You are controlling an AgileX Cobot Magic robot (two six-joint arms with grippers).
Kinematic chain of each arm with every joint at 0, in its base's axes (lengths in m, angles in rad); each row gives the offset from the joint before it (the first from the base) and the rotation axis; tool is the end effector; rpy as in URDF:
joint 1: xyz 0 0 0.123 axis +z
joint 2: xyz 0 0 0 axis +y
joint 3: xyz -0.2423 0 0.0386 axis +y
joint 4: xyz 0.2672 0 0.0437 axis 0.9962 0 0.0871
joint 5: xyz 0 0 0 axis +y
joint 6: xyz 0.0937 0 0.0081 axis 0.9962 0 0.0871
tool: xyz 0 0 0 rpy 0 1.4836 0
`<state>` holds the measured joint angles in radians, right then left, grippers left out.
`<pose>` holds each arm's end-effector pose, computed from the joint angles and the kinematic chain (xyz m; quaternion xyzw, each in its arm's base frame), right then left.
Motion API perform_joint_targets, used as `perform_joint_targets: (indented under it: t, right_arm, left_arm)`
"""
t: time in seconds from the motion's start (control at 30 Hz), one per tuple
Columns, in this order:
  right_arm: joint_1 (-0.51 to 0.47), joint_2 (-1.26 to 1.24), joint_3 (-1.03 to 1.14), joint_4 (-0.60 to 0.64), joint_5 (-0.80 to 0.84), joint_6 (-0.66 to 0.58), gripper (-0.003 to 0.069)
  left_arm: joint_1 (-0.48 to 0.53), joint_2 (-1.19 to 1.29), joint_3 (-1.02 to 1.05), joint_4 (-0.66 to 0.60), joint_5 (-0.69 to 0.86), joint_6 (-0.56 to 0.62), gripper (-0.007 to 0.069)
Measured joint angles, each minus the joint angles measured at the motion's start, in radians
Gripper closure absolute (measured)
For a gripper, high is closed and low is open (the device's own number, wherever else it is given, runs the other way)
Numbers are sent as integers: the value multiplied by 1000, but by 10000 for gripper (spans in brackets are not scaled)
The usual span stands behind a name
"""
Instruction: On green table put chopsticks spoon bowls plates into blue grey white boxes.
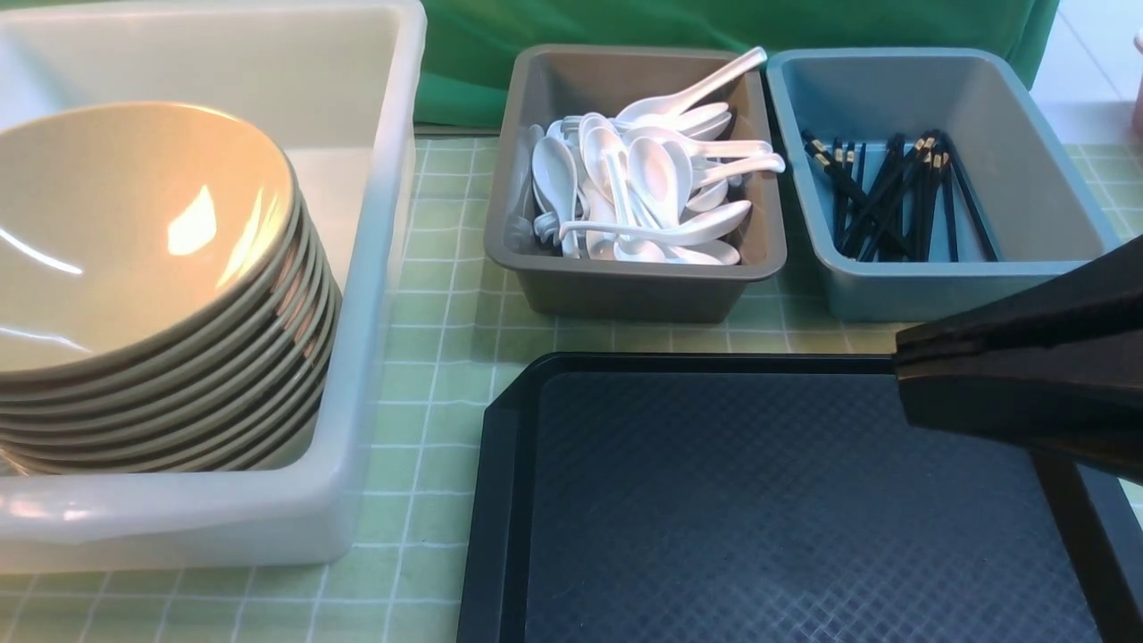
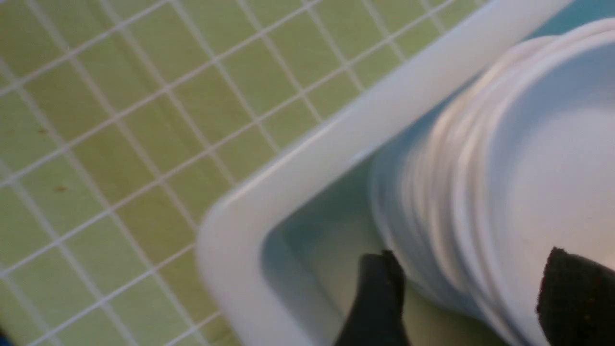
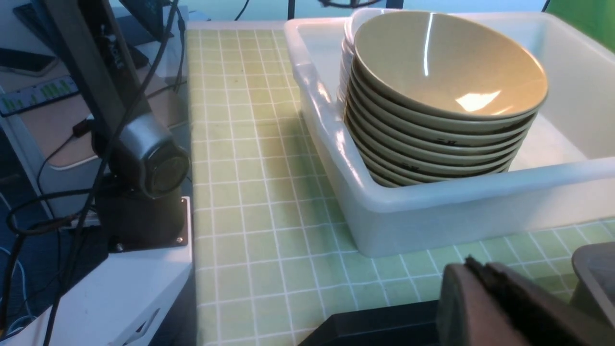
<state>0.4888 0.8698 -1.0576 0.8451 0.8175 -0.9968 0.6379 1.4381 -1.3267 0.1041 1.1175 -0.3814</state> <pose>0.1540 0.1401 0.3995 -0.4656 0.6506 0.2729 0.5343 0.2484 0.1950 0.2969 -0.4653 0.8577 0.0773 0.2044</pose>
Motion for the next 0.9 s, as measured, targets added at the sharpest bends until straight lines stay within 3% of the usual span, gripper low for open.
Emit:
perform_joint_targets:
  t: [0.03, 0.13, 0.2, 0.27, 0.3, 0.4, 0.47, 0.57, 0.63, 0.77, 0.9]
  right_arm:
    - [0, 0, 0, 0, -10, 0, 622]
    - [0, 9, 0, -8, -68, 0, 620]
    - [0, 15, 0, -17, -95, 4, 619]
    - [0, 43, 0, -78, -193, 71, 615]
    - [0, 50, 0, -84, -207, 89, 615]
    - [0, 121, 0, -208, -289, 265, 612]
    - [0, 163, 0, -292, -303, 367, 612]
    - [0, 189, 1, -480, -305, 546, 612]
    - [0, 170, 1, -639, -299, 733, 612]
    - [0, 78, 1, -916, -222, 961, 612]
    - [0, -88, 57, -1097, -184, 1128, 612]
  left_arm:
    - [-20, -4, 0, 56, 13, -53, 81]
    - [-100, -22, -6, 82, 19, -87, -28]
    - [-159, -32, -13, 58, 19, -59, -37]
    - [-290, -61, -39, -9, 5, 54, -38]
    - [-301, -64, -42, -18, 4, 76, -38]
    - [-501, -116, -54, -211, -2, 242, -36]
    - [-602, -143, -54, -258, -5, 302, -16]
    - [-726, -187, -54, -264, -1, 353, 70]
    - [-784, -230, -45, -221, 19, 344, 154]
    - [-817, -358, 9, -128, 60, 273, 364]
    - [-817, -553, 98, -104, 67, 208, 556]
